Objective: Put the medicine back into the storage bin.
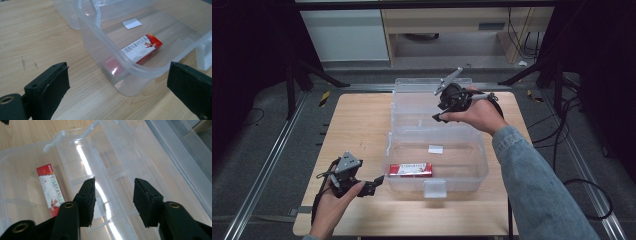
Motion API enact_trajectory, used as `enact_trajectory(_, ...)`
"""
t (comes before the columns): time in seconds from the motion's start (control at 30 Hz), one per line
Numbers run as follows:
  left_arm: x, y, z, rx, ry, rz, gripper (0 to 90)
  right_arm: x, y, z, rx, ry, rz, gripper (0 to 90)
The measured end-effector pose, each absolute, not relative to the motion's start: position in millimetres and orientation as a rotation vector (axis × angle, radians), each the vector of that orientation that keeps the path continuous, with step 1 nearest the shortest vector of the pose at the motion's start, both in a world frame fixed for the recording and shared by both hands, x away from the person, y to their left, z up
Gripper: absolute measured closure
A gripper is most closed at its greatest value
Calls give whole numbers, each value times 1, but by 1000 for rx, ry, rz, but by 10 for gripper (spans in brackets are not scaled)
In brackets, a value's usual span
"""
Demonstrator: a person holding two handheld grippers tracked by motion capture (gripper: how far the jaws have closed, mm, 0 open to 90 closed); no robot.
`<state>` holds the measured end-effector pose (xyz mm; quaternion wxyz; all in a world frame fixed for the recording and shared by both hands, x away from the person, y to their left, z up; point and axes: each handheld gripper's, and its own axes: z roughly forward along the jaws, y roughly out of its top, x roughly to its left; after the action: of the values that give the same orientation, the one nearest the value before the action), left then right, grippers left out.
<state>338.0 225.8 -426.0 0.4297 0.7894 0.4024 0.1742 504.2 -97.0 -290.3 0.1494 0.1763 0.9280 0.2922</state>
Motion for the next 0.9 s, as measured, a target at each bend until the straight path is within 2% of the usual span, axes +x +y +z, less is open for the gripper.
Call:
enact_trajectory(0.2, 334, 216, -425, 1977, 975, 435, 42, 524, -87, -292, 479, 2657, 829, 603)
enact_trajectory(0.57, 337, 200, -432, 1984, 937, 441, 58, 550, -68, -307, 459, 2672, 813, 569)
enact_trajectory(0.9, 335, 192, -445, 1991, 954, 408, 64, 558, -55, -320, 438, 2713, 772, 585)
